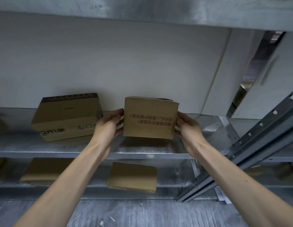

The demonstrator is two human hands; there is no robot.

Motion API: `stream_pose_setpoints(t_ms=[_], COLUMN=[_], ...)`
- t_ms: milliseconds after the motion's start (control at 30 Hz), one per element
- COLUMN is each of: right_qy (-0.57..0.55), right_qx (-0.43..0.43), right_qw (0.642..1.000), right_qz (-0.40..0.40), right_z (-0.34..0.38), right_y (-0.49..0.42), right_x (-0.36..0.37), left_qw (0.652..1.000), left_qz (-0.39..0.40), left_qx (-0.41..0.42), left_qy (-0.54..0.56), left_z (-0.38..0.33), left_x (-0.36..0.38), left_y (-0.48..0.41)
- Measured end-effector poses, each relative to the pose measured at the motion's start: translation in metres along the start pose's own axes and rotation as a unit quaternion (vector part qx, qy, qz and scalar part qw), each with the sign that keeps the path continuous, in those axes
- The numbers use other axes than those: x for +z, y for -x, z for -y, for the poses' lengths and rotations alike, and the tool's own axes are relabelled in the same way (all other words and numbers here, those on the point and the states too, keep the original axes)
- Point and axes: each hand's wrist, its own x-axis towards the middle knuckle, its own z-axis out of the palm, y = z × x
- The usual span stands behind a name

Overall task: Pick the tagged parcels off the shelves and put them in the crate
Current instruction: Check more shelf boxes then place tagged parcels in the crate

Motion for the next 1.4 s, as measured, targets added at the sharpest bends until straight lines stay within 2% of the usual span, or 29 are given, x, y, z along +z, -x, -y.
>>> stream_pose_setpoints(t_ms=[267, 533, 733, 967, 1167, 1400], right_qy=[0.019, -0.010, 0.021, 0.043, -0.007, -0.042], right_qx=[-0.023, -0.033, -0.047, -0.061, -0.025, -0.033], right_qw=[1.000, 0.999, 0.998, 0.997, 1.000, 0.999], right_qz=[-0.003, -0.004, -0.023, -0.026, -0.012, 0.007], right_z=[0.006, 0.005, -0.002, 0.003, 0.012, 0.010], right_y=[0.010, 0.020, 0.024, 0.025, 0.026, 0.024], right_x=[-0.005, -0.008, -0.007, -0.006, -0.008, -0.010], left_qw=[0.999, 0.999, 1.000, 1.000, 0.999, 0.999], left_qz=[0.004, 0.002, 0.006, 0.022, 0.013, 0.012], left_qx=[-0.009, 0.014, 0.029, 0.014, 0.010, 0.016], left_qy=[0.044, 0.037, -0.003, 0.017, 0.035, 0.034], left_z=[0.004, 0.003, 0.006, 0.009, 0.009, 0.006], left_x=[-0.002, 0.002, 0.003, -0.003, -0.003, -0.003], left_y=[0.010, 0.020, 0.025, 0.025, 0.022, 0.023])
